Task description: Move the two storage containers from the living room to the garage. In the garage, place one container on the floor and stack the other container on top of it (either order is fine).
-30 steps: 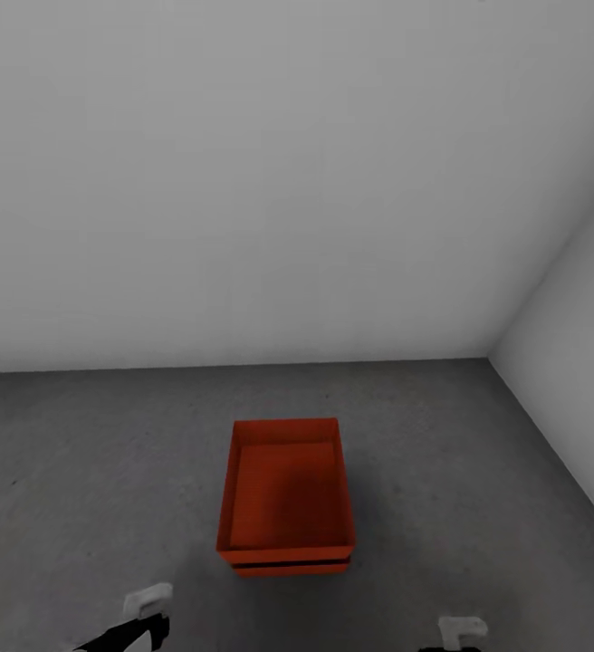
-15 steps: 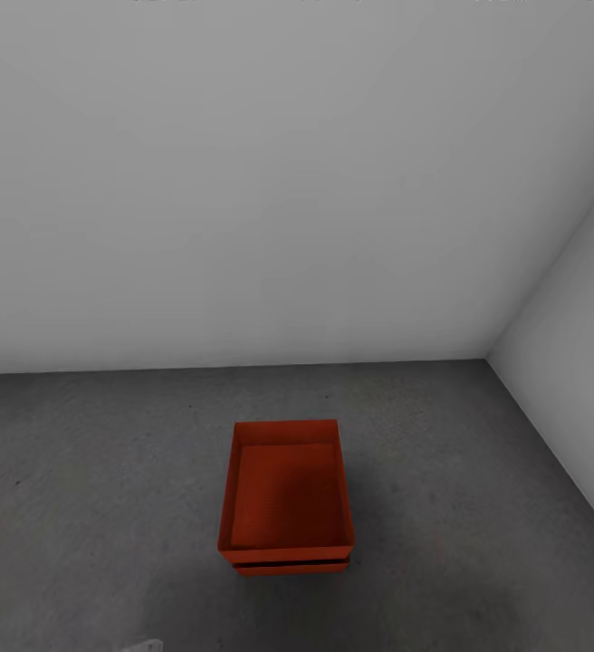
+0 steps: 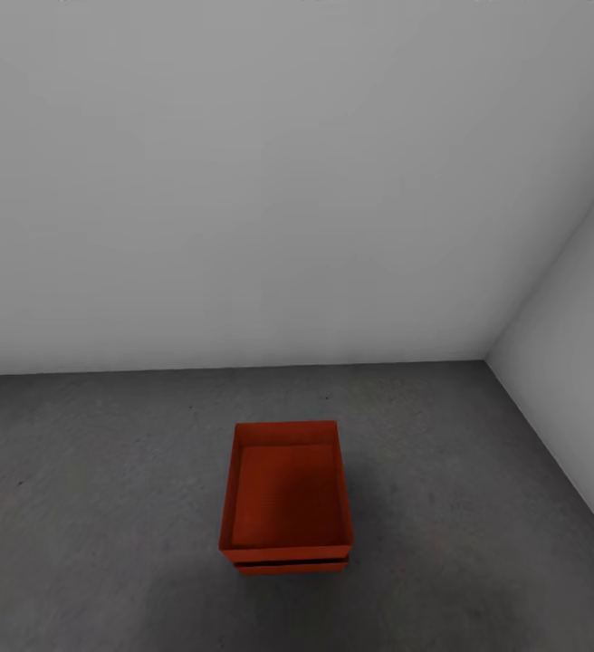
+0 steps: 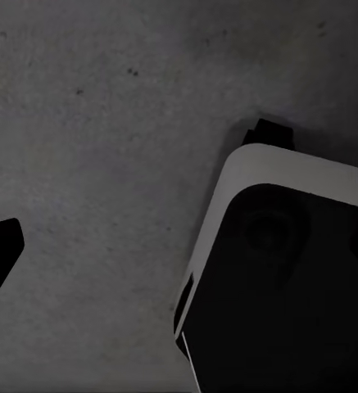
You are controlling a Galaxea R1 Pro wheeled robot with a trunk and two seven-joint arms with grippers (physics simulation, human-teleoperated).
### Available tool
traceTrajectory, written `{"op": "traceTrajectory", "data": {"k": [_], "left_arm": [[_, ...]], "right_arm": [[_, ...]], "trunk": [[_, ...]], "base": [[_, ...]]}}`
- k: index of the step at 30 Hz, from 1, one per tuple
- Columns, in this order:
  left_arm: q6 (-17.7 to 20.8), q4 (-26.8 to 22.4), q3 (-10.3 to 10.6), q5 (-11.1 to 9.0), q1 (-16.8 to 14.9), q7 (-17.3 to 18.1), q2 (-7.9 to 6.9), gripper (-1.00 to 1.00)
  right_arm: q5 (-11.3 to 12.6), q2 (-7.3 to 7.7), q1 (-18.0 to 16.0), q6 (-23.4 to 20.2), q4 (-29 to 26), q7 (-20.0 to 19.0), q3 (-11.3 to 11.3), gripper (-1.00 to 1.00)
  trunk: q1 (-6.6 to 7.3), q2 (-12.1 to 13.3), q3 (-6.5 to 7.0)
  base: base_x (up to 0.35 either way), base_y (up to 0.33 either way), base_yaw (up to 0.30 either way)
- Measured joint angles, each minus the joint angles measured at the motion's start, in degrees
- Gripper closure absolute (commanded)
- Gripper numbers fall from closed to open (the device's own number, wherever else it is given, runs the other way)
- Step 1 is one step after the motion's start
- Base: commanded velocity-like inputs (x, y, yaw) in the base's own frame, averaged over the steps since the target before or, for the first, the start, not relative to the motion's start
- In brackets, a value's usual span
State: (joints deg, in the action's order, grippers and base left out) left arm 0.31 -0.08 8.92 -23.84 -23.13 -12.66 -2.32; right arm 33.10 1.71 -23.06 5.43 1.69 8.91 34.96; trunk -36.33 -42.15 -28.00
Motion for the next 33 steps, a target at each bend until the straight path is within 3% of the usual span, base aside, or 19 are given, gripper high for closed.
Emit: {"op": "traceTrajectory", "data": {"k": [15, 17, 18, 23, 33], "left_arm": [[0.0, 0.0, 0.0, 0.0, 0.0, 0.5, 0.19, -1.0], [0.0, 0.0, 0.0, -0.1, 0.0, 0.5, 0.14, -1.0], [0.0, 0.0, 0.0, 0.0, 0.0, 0.5, 0.15, -1.0], [0.0, 0.0, 0.0, 0.0, 0.5, 0.5, 0.21, -1.0], [0.1, 0.1, 0.0, -0.2, 1.0, 0.4, 0.14, -1.0]], "right_arm": [[0.0, -0.08, 0.0, -0.1, 0.0, 0.1, 0.0, -1.0], [-0.1, -0.75, 1.3, -0.1, 0.0, 0.0, 0.0, -1.0], [0.0, -1.96, 2.8, 0.0, 0.0, 0.0, 0.0, -1.0], [-0.1, -2.47, 3.5, -0.1, 0.0, 0.0, 0.0, -1.0], [0.4, -2.53, 3.8, 0.2, 0.0, 0.0, -0.1, -1.0]], "trunk": [[3.3, 6.0, 2.7], [3.74, 6.8, 3.06], [3.96, 7.2, 3.23], [5.06, 9.2, 4.14], [5.07, 9.3, 4.6]], "base": [[0.0, 0.0, 0.0], [0.0, 0.0, 0.0], [0.0, 0.0, 0.0], [0.0, 0.0, 0.0], [0.0, 0.0, 0.072]]}}
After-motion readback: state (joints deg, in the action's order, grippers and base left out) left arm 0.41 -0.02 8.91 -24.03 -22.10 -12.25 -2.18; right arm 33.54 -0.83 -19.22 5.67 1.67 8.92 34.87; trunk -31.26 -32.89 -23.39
